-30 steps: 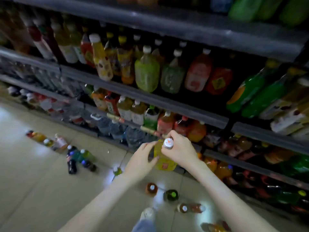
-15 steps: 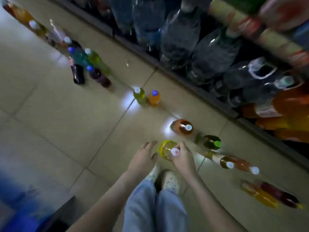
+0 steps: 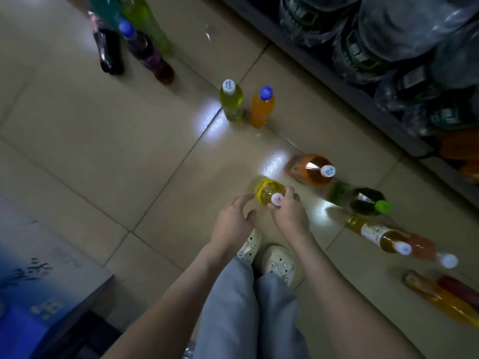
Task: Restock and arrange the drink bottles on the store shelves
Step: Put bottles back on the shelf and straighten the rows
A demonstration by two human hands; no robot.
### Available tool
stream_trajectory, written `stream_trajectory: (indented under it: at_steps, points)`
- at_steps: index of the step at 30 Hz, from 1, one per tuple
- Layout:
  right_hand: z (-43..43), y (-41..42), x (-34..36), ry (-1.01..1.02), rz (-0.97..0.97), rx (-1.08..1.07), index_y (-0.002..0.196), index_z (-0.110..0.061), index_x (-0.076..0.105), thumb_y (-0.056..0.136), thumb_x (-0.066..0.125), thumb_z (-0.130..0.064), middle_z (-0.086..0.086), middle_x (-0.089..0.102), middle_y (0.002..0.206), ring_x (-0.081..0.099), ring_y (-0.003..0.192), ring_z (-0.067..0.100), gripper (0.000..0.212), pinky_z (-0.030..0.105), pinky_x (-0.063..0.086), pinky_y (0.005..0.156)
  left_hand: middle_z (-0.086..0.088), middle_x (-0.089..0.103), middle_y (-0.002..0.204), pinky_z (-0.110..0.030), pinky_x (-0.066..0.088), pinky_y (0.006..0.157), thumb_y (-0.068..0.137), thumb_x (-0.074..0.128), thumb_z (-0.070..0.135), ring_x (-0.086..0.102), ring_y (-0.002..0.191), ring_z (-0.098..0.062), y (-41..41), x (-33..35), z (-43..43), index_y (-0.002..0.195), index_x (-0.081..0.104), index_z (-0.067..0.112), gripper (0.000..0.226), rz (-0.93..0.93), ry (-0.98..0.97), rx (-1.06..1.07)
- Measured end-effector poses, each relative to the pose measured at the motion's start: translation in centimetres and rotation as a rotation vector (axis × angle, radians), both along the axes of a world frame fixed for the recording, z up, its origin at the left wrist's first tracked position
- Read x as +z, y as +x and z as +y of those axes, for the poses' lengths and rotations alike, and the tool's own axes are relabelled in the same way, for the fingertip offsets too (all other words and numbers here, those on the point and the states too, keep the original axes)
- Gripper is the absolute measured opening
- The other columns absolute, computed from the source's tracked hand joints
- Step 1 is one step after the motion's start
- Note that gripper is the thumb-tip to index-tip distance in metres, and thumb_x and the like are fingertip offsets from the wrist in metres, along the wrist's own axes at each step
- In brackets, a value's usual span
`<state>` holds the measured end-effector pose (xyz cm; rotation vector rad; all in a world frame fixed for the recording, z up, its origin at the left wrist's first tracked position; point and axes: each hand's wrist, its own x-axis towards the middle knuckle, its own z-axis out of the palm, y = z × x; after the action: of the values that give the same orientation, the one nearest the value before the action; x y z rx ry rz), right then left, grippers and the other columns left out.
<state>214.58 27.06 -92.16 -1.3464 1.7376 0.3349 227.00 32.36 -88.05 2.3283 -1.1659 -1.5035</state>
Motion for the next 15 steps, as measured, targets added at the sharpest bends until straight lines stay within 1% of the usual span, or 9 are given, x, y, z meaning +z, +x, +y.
stream_trajectory:
  at_steps: [3, 6, 8, 10, 12, 14, 15]
  points:
    - [-1.3, 0.0, 7.8, -0.024, -0.058, 0.071, 0.135, -0.013, 0.039, 0.095, 0.051, -0.022, 0.018, 0.054, 0.128, 0.054, 0.113, 0.036, 0.043, 0.037, 0.044, 0.080, -0.008, 0.057, 0.129, -0.028, 0.038, 0.091, 0.092, 0.055, 0.018, 0.055, 0.113, -0.027, -0.6, 6.5, -2.1, 0.137, 0.048, 0.021, 0.045, 0.043, 0.028, -0.024]
    - [-2.8, 0.0, 17.5, -0.108, -0.139, 0.180, 0.139, -0.020, 0.041, 0.096, 0.047, -0.015, 0.009, 0.055, 0.131, 0.053, 0.118, 0.031, 0.044, 0.035, 0.043, 0.084, -0.010, 0.062, 0.123, -0.031, 0.044, 0.088, 0.093, 0.051, 0.018, 0.059, 0.109, -0.030, -1.4, 15.1, -4.9, 0.135, 0.048, 0.022, 0.043, 0.113, 0.024, -0.117]
    - [-3.9, -0.3, 23.7, -0.184, -0.222, 0.153, 0.136, -0.019, 0.046, 0.093, 0.047, -0.007, 0.007, 0.055, 0.132, 0.053, 0.120, 0.028, 0.044, 0.034, 0.043, 0.090, -0.009, 0.063, 0.122, -0.030, 0.044, 0.089, 0.088, 0.049, 0.024, 0.059, 0.110, -0.027, -1.8, 21.3, -6.6, 0.133, 0.051, 0.021, 0.045, 0.139, -0.040, -0.155]
    - [-5.6, -1.2, 29.8, -0.272, -0.295, 0.063, 0.130, -0.016, 0.053, 0.092, 0.049, -0.004, 0.006, 0.059, 0.127, 0.056, 0.117, 0.026, 0.040, 0.030, 0.043, 0.092, -0.008, 0.063, 0.123, -0.029, 0.043, 0.092, 0.086, 0.048, 0.030, 0.059, 0.112, -0.025, -2.0, 27.5, -8.3, 0.132, 0.054, 0.019, 0.048, 0.151, -0.100, -0.157]
    - [-7.2, -2.1, 36.1, -0.322, -0.330, 0.003, 0.127, -0.017, 0.054, 0.094, 0.052, -0.009, 0.005, 0.063, 0.121, 0.060, 0.110, 0.023, 0.035, 0.027, 0.043, 0.089, -0.007, 0.064, 0.121, -0.028, 0.044, 0.093, 0.092, 0.050, 0.028, 0.060, 0.113, -0.024, -2.4, 33.9, -9.9, 0.130, 0.056, 0.018, 0.040, 0.144, -0.143, -0.121]
    - [-8.7, -2.6, 42.5, -0.389, -0.357, -0.003, 0.126, -0.023, 0.054, 0.095, 0.053, -0.015, 0.002, 0.065, 0.118, 0.063, 0.104, 0.022, 0.032, 0.032, 0.047, 0.088, -0.007, 0.066, 0.118, -0.029, 0.046, 0.093, 0.087, 0.044, 0.030, 0.060, 0.111, -0.025, -3.0, 40.2, -11.7, 0.126, 0.059, 0.016, 0.044, 0.143, -0.222, -0.083]
    - [-9.5, -2.7, 45.4, -0.428, -0.372, 0.000, 0.125, -0.024, 0.053, 0.096, 0.052, -0.016, 0.001, 0.064, 0.119, 0.062, 0.105, 0.022, 0.030, 0.034, 0.048, 0.088, -0.006, 0.066, 0.117, -0.028, 0.045, 0.093, 0.085, 0.043, 0.027, 0.060, 0.111, -0.024, -3.4, 43.1, -12.6, 0.126, 0.058, 0.016, 0.045, 0.135, -0.260, -0.081]
